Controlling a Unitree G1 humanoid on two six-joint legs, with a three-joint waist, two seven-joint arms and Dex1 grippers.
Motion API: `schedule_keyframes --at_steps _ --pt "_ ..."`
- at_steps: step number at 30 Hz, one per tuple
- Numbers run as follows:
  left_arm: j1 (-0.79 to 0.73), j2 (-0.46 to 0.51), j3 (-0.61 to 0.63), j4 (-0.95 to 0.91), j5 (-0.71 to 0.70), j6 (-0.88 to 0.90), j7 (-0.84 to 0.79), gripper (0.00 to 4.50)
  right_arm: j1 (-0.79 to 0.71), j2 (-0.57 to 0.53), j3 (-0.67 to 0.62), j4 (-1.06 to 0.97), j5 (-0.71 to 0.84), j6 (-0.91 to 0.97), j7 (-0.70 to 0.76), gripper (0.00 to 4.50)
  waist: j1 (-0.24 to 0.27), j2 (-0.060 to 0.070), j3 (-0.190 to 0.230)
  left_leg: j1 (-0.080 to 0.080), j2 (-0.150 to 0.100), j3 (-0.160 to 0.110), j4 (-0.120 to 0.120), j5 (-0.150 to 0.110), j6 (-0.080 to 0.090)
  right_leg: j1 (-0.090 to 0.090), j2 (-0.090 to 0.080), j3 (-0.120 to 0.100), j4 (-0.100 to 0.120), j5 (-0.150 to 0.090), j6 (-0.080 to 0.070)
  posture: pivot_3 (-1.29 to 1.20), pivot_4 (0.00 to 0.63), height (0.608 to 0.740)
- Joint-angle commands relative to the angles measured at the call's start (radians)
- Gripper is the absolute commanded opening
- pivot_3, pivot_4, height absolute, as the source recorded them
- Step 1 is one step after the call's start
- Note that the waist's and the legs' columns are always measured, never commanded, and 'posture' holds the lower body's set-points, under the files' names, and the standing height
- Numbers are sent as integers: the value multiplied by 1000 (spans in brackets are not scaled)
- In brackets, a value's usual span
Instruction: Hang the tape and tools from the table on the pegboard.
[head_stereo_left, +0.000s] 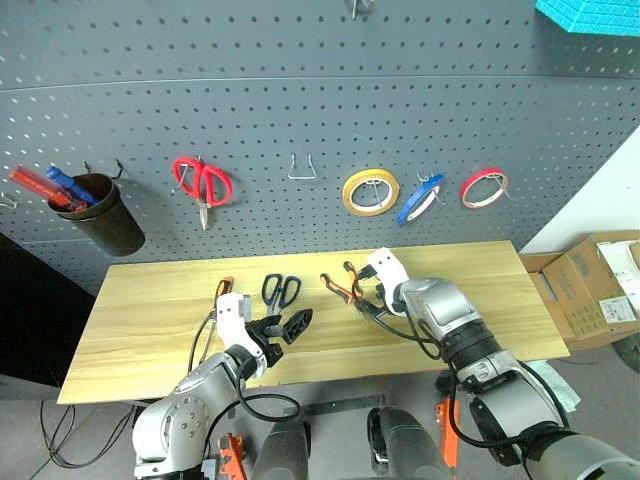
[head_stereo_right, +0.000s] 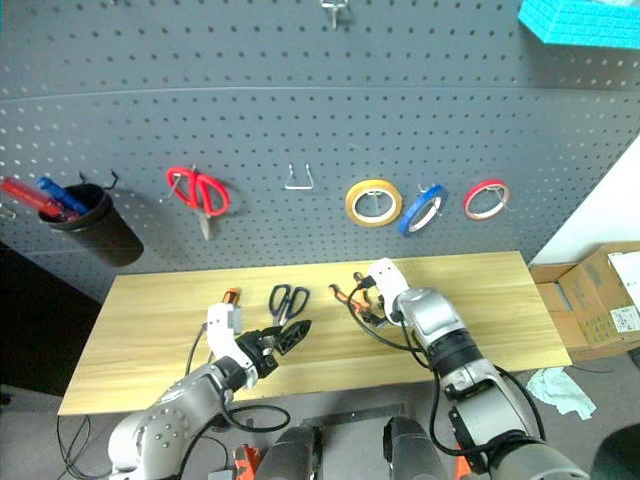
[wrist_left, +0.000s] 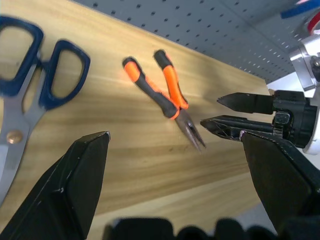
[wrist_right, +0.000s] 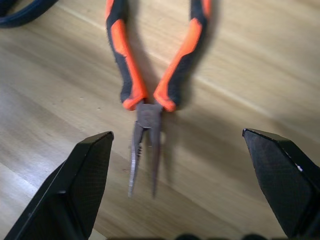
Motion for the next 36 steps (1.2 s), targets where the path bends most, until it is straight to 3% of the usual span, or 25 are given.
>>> schedule_keyframes --at_steps 1,8,13,20,31,36 --pt "-4 1 11 -29 -19 -10 1 4500 -39 26 5 9 -3 16 -1 4483 0 0 6 0 0 0 0 0 0 0 0 0 0 0 0 190 263 740" --pt "-20 -11 21 -18 -38 -10 -9 4500 -82 66 8 120 -23 -23 -21 4483 1 0 23 -2 0 0 -1 0 0 -2 0 0 -1 1 1 203 274 740" --pt "1 -5 25 -31 -45 -11 -10 4500 -121 94 5 235 -49 -97 -50 4483 1 -1 25 -12 0 0 -1 0 0 -13 0 0 0 3 4 218 280 740" --pt "28 1 38 -55 -56 -12 2 4500 -192 163 -21 416 -69 -203 -112 4483 4 0 29 -13 1 0 -1 -1 1 -13 0 -1 0 2 4 242 280 740" --pt "59 1 47 -82 -63 -18 15 4500 -247 211 -20 539 -97 -286 -106 4483 13 0 32 -13 1 -1 -1 -1 1 -13 0 -1 -1 2 4 268 275 740" --pt "61 4 50 -85 -67 -19 18 4500 -230 183 -5 543 -124 -304 -86 3223 16 1 32 -13 1 -1 -1 -1 1 -13 0 -2 -1 1 2 268 275 740"
